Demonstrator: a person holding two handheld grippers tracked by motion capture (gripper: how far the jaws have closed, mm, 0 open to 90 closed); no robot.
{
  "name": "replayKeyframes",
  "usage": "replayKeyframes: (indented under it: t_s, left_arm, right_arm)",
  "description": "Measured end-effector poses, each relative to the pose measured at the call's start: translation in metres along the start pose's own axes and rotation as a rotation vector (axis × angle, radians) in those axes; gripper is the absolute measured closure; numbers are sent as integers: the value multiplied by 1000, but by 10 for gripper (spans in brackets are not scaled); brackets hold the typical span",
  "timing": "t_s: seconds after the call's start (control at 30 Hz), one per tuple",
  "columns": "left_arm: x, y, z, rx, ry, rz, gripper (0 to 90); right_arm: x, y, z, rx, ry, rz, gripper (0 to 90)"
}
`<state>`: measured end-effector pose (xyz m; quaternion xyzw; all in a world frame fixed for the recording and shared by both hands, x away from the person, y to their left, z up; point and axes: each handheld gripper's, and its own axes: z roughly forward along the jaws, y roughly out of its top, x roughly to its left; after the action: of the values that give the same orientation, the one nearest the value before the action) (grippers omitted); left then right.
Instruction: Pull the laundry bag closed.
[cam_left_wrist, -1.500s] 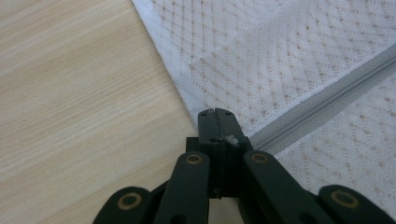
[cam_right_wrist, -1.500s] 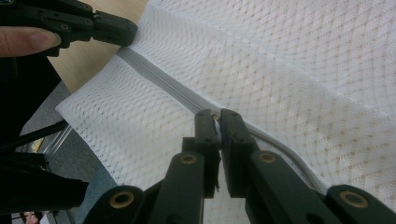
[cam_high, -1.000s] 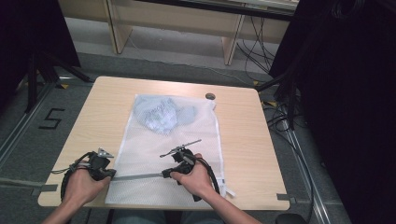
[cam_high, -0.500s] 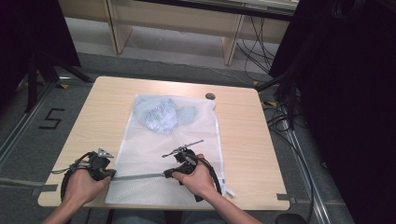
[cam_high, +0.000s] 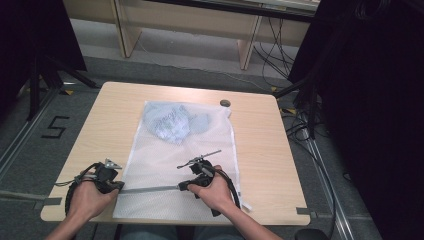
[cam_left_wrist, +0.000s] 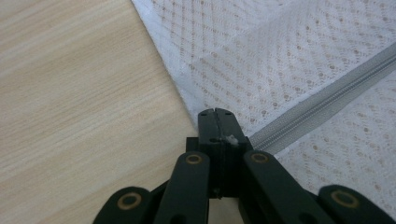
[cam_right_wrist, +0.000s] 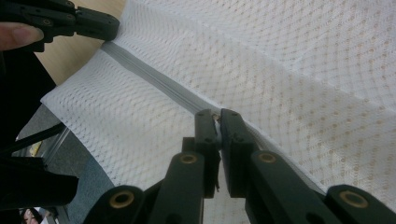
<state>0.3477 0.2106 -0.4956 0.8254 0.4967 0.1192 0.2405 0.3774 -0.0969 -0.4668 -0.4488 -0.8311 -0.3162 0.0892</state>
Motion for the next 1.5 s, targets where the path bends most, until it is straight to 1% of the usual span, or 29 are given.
replayKeyframes:
  t_s: [0.1, 0.13, 0.2, 0.27, 0.3, 0.33, 0.37, 0.43, 0.47, 0.53, 0.6, 0.63, 0.67, 0.73, 0.77, 0.83, 0.87, 0.9, 0.93, 1.0, 1.1, 1.17, 1.2, 1.27, 1.3, 1.33, 1.37, 1.43, 1.5]
  left_arm:
    - [-1, 0, 1, -12, 5, -14, 900]
    - [0, 0, 0, 3, 0, 3, 900]
    - [-1, 0, 1, -10, 7, -13, 900]
    - [-1, 0, 1, -6, 2, -8, 900]
    - [0, 0, -1, 15, 3, 4, 900]
    - [0, 0, -1, 15, 3, 4, 900]
    - [-1, 0, 1, -8, 3, -8, 900]
    - [-1, 0, 1, -12, 8, -17, 900]
    - [-1, 0, 1, -11, 8, -14, 900]
    - [0, 1, -2, 28, 1, 6, 900]
    - [0, 0, 0, 2, 4, 7, 900]
    - [0, 0, 0, 2, 4, 7, 900]
    - [0, 0, 0, 4, 3, 6, 900]
    - [0, 1, -2, 27, 1, 12, 900]
    - [0, 1, -2, 25, 0, 4, 900]
    - [0, 1, -1, 22, -1, 9, 900]
    - [0, 1, -2, 28, 2, 5, 900]
    - [0, 1, -2, 26, 3, 4, 900]
    - [0, 1, -2, 32, 4, 11, 900]
    - [0, 1, -1, 25, 5, 9, 900]
    - [0, 1, -2, 31, 4, 11, 900]
    - [-1, 0, 0, -3, 6, -5, 900]
    - [0, 1, -2, 30, 11, 12, 900]
    - [0, 1, -1, 22, 2, -1, 900]
    - [0, 1, -2, 25, 1, 10, 900]
    - [0, 0, 0, 3, 7, 6, 900]
    - [0, 1, -1, 17, 8, 8, 900]
    - [0, 1, -2, 29, 2, 11, 900]
    - [0, 1, -2, 27, 2, 10, 900]
  right_arm:
    - [-1, 0, -1, -7, -1, -10, 869]
    - [0, 0, -1, -5, -1, 2, 869]
    - [-2, -1, -2, -8, -9, -9, 869]
    - [-3, -2, -3, -2, -9, 6, 869]
    - [-4, -2, -3, -9, -2, -1, 869]
    - [-4, -2, -3, -9, -2, -1, 869]
    - [-5, -2, -4, -9, -5, -2, 869]
    - [-5, -3, -4, -10, -10, -8, 869]
    - [-5, -3, -4, 1, -16, 5, 869]
    - [-5, -3, -5, 4, -11, 11, 869]
    - [-5, -3, -5, 5, -31, 20, 869]
    - [-5, -3, -5, 5, -31, 20, 869]
    - [-7, -3, -6, -8, -9, -2, 869]
    - [-8, -4, -6, -9, -17, -4, 869]
    - [-5, -4, -8, 6, -9, 46, 869]
    - [-9, -5, -8, -11, -3, 16, 869]
    - [-9, -5, -8, -11, -3, 16, 869]
    - [-8, -5, -9, -5, -6, 21, 869]
    - [-11, -5, -8, -14, -20, 2, 869]
    - [-10, -5, -9, -6, -28, 21, 869]
    - [-10, -5, -9, -5, -19, 14, 869]
    - [-10, -6, -9, -5, -20, 14, 869]
    - [-10, -6, -9, -5, -28, 16, 869]
    - [-10, -6, -9, -3, -18, 11, 869]
    - [-10, -6, -9, -11, -13, 14, 869]
    - [-11, -6, -9, -18, -10, 5, 869]
    - [-14, -6, -9, -24, -13, -28, 869]
    - [-12, -7, -10, -2, -21, 25, 869]
    - [-14, -7, -11, -15, -20, 5, 869]
